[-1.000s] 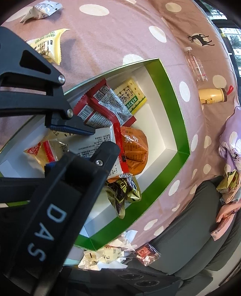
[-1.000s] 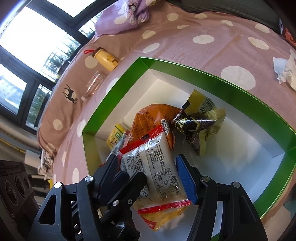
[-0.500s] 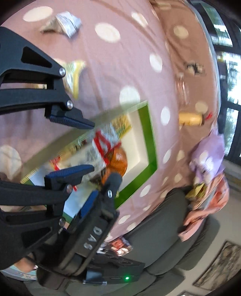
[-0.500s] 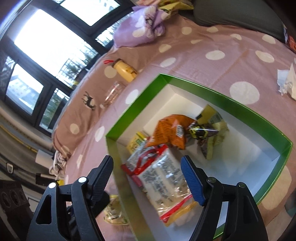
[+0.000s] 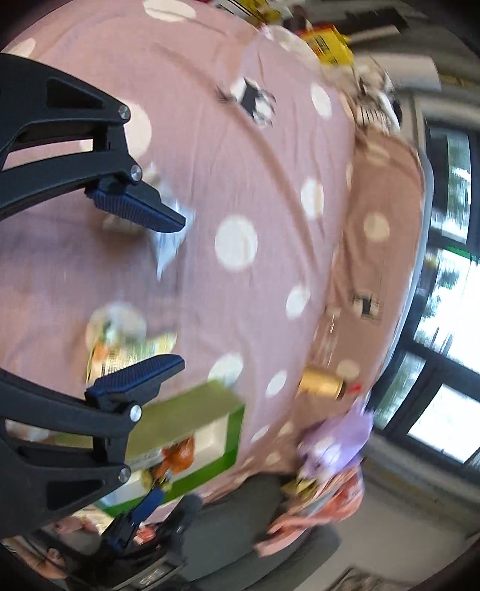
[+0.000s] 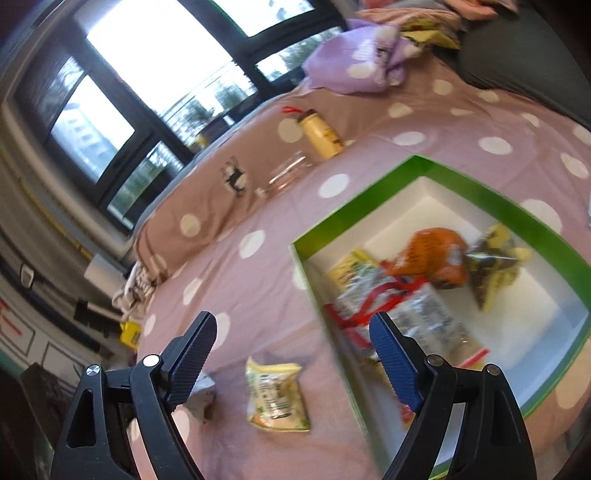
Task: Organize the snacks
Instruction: 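Move the left tool to the crumpled white packet while the right tool moves to the yellow-green packet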
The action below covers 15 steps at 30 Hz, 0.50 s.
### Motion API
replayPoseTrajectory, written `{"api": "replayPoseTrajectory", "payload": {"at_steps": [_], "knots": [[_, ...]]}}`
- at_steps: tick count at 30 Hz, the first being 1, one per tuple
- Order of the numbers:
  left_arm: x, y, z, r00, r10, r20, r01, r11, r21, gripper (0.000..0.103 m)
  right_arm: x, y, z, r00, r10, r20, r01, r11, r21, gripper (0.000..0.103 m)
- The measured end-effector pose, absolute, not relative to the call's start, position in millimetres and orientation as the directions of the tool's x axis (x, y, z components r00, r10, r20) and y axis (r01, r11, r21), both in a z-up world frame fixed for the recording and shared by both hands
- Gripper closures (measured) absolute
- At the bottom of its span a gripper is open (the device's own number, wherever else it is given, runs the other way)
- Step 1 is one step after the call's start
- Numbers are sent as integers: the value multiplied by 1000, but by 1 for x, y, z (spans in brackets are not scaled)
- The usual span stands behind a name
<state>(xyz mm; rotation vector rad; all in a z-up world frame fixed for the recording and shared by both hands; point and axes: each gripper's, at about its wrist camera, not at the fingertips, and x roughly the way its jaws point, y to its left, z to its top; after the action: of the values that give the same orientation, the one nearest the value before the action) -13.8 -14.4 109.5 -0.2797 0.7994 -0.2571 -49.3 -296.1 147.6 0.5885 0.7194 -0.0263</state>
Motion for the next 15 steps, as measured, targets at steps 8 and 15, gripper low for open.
{"api": "replayPoseTrajectory", "payload": {"at_steps": [8,15], "knots": [[-1,29,82,657,-299,-692,-21,910,-413,28,-37,-243,151,772,165,-614,130,904,406,17],[0,54,79,670,-249,-699,-104,901,-420,26,-19,-204,135,713,232,-662,47,926,375,17]]}}
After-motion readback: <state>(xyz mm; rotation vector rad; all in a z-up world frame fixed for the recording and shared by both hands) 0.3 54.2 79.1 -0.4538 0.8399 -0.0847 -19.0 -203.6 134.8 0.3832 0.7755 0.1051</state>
